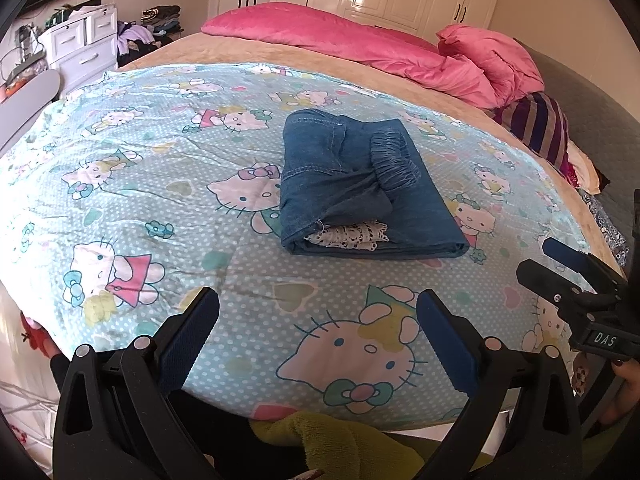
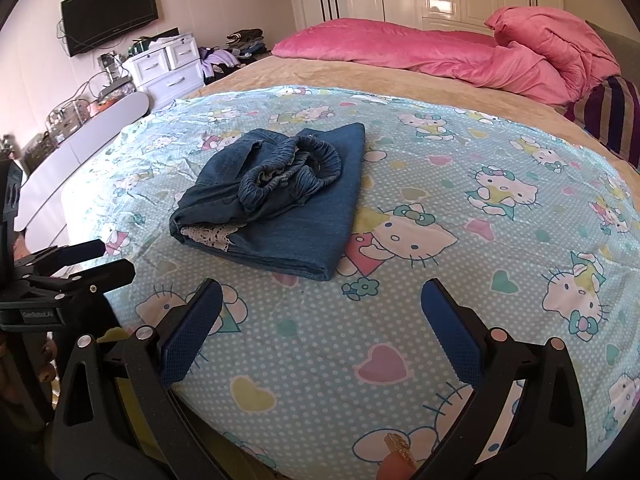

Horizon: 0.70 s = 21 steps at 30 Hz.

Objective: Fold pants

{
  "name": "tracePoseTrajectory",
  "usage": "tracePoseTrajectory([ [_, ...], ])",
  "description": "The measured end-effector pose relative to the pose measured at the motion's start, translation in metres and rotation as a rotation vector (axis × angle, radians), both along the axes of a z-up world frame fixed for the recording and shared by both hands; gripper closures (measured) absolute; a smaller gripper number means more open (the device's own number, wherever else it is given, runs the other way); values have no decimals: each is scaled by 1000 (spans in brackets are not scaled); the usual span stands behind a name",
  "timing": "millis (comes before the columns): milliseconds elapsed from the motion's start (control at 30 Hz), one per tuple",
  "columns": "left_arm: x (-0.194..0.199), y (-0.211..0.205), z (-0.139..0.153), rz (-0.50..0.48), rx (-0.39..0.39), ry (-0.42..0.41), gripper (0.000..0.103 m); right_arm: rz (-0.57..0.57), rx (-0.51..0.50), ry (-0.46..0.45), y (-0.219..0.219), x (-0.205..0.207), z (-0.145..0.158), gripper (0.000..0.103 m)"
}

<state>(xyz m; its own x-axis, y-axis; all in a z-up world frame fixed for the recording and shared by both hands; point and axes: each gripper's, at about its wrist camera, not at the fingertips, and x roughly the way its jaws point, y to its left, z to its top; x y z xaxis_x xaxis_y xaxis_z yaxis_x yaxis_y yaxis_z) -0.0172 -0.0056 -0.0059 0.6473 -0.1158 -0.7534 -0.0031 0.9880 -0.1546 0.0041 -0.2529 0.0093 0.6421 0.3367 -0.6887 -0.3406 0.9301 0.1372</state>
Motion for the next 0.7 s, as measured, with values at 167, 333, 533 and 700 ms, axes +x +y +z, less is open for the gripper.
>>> tracePoseTrajectory([
  [167,0,-1,1,0,12,2,4,-1,-2,-1,0,0,0,9],
  [333,1,-1,0,3,20,7,4,-1,-3,0,0,1,-1,9],
  [533,1,-1,0,6,25,7,4,-3,-5,0,-1,1,-1,9],
  [700,-1,-1,0,5,24,4,4,-10,-8,-1,-3,3,0,9],
])
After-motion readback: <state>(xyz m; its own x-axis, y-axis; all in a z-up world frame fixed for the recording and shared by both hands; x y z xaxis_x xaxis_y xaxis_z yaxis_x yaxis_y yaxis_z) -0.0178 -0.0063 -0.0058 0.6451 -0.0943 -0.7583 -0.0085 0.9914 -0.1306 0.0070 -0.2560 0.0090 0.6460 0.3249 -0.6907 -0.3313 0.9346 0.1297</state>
